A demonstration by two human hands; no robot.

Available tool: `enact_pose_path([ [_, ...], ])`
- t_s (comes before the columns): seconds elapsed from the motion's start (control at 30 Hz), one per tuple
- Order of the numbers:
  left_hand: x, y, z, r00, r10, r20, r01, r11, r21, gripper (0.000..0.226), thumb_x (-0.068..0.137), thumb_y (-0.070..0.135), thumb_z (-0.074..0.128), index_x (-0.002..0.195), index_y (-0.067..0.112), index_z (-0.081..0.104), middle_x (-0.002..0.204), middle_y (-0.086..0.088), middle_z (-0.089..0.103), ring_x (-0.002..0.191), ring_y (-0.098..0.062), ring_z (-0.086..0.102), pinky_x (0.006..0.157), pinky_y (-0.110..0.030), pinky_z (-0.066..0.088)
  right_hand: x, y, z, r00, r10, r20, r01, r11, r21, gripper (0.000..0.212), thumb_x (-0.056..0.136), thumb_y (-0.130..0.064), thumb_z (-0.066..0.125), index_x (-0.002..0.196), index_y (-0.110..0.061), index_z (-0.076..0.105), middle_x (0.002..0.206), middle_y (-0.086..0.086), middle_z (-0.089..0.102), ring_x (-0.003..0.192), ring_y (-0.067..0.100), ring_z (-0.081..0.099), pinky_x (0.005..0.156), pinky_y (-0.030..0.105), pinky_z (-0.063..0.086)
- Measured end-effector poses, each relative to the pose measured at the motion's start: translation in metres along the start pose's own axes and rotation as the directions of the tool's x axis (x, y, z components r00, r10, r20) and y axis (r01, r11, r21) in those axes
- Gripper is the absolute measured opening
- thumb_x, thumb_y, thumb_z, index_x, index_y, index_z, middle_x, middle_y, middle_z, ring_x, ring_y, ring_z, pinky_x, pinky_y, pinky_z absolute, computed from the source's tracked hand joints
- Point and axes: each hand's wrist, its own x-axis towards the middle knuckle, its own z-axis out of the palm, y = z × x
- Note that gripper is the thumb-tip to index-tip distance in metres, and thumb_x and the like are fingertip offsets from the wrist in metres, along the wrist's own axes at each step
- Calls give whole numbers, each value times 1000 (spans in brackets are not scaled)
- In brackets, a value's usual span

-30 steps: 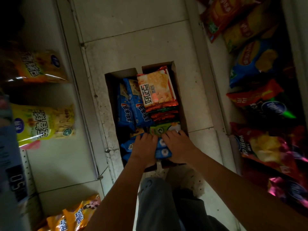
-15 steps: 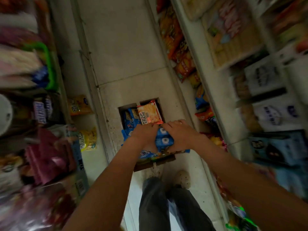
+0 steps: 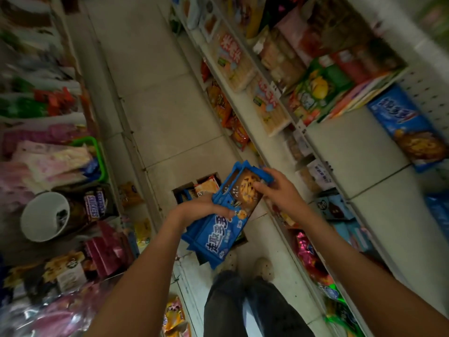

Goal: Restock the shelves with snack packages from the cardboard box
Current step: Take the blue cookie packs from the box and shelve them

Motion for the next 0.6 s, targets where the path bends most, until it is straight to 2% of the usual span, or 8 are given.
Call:
enact_pose_path([
  [0.03, -3, 7, 3, 1000, 11, 26, -11, 1000, 8, 48, 75, 21, 77, 119, 21, 57, 116, -12, 68, 105, -33, 65, 94, -48, 51, -2, -10, -6, 999, 28, -24, -27, 999, 21, 37, 83, -30, 69, 116, -20, 54, 117, 6, 61, 107, 22, 61, 87, 44, 54],
  [0.1, -10, 25, 8, 997, 26, 75, -29, 999, 42, 43, 77, 19, 76, 115, 27, 57, 114, -9, 69, 102, -29, 66, 91, -44, 53, -6, -27, -19, 994, 106, -12, -105, 994, 28, 35, 83, -34, 69, 112, -16, 59, 105, 4, 66, 99, 22, 64, 85, 45, 55],
  [0.2, -20, 48, 15, 991, 16, 134, -33, 992, 125, 29, 84, 14, 68, 109, 24, 59, 99, -1, 73, 86, -18, 70, 74, -31, 57, -15, -45, -44, 970, 228, 85, -231, 973, 23, 39, 82, -37, 69, 111, -12, 60, 99, 3, 69, 91, 19, 66, 83, 43, 57],
  [0.27, -26, 61, 21, 989, 18, 148, -45, 984, 175, 26, 84, 14, 68, 107, 23, 60, 96, 1, 73, 82, -16, 70, 71, -29, 56, -23, -50, -59, 957, 260, 130, -266, 963, 32, 44, 81, -39, 69, 113, -10, 60, 105, 4, 69, 96, 17, 65, 78, 38, 58],
  [0.33, -31, 75, 28, 984, 33, 173, -70, 975, 213, 23, 85, 13, 67, 104, 24, 60, 91, 2, 73, 79, -15, 71, 67, -27, 56, -35, -55, -73, 961, 245, 132, -255, 965, 63, 46, 80, -39, 68, 117, -11, 59, 110, 3, 68, 102, 17, 63, 76, 33, 57],
  [0.4, -34, 87, 38, 981, 41, 192, -88, 965, 246, 25, 83, 16, 69, 106, 23, 60, 94, 0, 73, 82, -17, 71, 69, -29, 57, -49, -55, -83, 969, 218, 117, -232, 963, 133, 42, 82, -36, 66, 116, -13, 59, 110, 3, 68, 105, 19, 63, 80, 32, 55],
  [0.5, -28, 104, 58, 978, 60, 197, -115, 952, 284, 42, 79, 31, 74, 118, 21, 60, 109, -6, 71, 96, -25, 69, 86, -37, 55, -71, -50, -100, 983, 162, 84, -178, 948, 264, 29, 85, -31, 62, 110, -17, 61, 109, 4, 69, 102, 20, 65, 83, 39, 55],
  [0.6, -19, 123, 85, 985, 107, 132, -142, 943, 301, 46, 84, 54, 59, 118, 23, 61, 105, -2, 72, 92, -19, 70, 79, -31, 56, -86, -35, -121, 991, 130, -41, -109, 933, 342, 36, 88, -31, 60, 118, -11, 59, 111, 8, 69, 102, 22, 66, 80, 42, 57],
])
